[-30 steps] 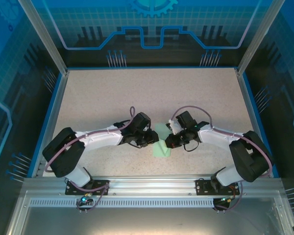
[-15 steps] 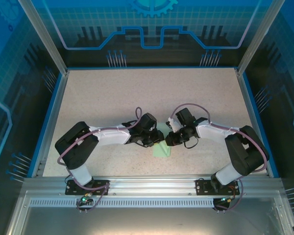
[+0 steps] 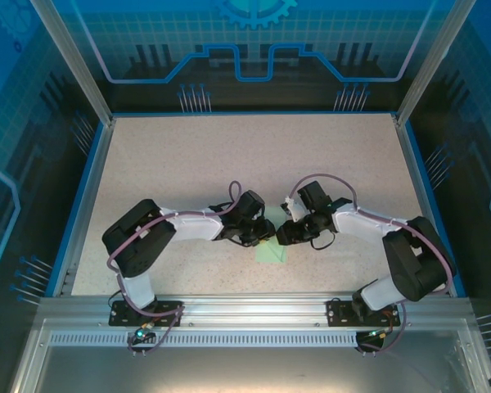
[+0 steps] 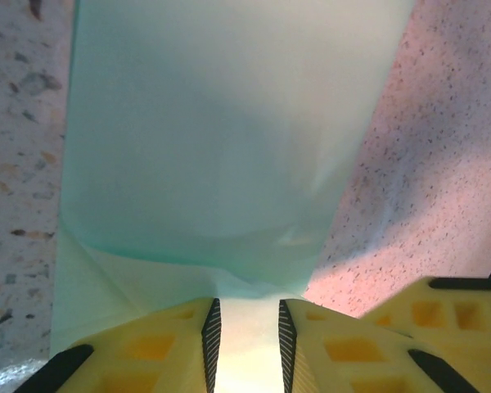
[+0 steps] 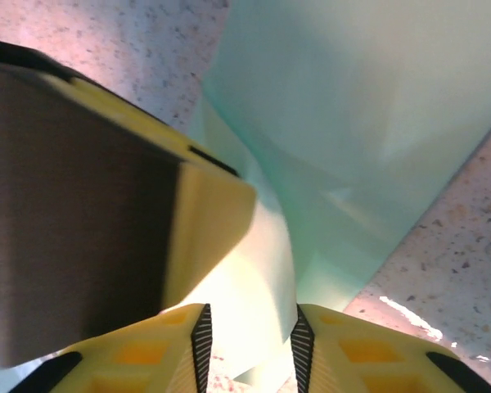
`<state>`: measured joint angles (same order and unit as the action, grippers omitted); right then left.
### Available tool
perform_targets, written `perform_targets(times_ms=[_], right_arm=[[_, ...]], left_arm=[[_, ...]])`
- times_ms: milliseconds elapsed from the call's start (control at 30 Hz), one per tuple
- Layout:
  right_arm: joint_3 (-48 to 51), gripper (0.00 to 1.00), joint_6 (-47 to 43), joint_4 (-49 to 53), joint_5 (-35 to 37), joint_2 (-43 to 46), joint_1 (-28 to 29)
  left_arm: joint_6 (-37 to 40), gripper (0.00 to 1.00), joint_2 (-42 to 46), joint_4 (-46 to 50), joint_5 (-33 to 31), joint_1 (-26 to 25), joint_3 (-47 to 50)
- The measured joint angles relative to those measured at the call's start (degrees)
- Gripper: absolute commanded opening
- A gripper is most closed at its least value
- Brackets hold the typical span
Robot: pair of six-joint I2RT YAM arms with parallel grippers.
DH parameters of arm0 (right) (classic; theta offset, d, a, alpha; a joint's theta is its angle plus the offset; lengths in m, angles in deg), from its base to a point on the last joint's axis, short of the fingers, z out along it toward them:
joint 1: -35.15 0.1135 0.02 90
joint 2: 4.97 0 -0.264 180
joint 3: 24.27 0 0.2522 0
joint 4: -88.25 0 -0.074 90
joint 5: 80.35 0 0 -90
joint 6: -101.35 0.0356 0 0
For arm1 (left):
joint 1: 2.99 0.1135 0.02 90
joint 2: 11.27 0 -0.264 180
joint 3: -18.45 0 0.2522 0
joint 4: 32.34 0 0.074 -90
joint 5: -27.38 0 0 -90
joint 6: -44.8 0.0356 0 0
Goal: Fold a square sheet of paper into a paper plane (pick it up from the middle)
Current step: Fold the triangle a second time at the center of the table.
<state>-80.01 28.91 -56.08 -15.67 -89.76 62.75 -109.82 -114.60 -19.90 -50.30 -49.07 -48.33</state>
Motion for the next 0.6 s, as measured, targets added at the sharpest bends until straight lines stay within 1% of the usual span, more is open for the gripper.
perform_targets(times_ms=[33, 100, 200, 267, 367, 500, 600], right_arm=[[0.07, 0.36, 0.04, -0.13, -0.48, 0.39, 0.00], [0.46, 0.31, 0.44, -0.61, -1.36, 1.03, 0.00], [0.96, 0.27, 0.92, -1.18, -2.43, 1.16, 0.00], [1.14, 0.23, 1.16, -1.51, -2.58, 1.16, 0.00], [1.16, 0.20, 1.62, -1.73, -2.10, 1.16, 0.00], [1.16, 0.20, 1.88, -1.86, -0.63, 0.74, 0.00], [1.16, 0.22, 1.92, -1.88, 0.17, 0.13, 0.00]], left_arm=[[-0.02, 0.30, -0.02, -0.07, -0.09, 0.00, 0.00], [0.00, 0.30, -0.02, -0.13, -0.11, 0.00, -0.11], [0.00, 0.30, -0.02, -0.31, -0.11, 0.00, -0.20], [0.00, 0.30, -0.02, -0.39, -0.09, 0.00, -0.22], [0.00, 0.30, -0.02, -0.39, -0.11, 0.00, -0.22], [0.00, 0.30, -0.02, -0.37, -0.11, 0.00, -0.22], [0.00, 0.30, -0.02, -0.33, -0.09, 0.00, -0.22]])
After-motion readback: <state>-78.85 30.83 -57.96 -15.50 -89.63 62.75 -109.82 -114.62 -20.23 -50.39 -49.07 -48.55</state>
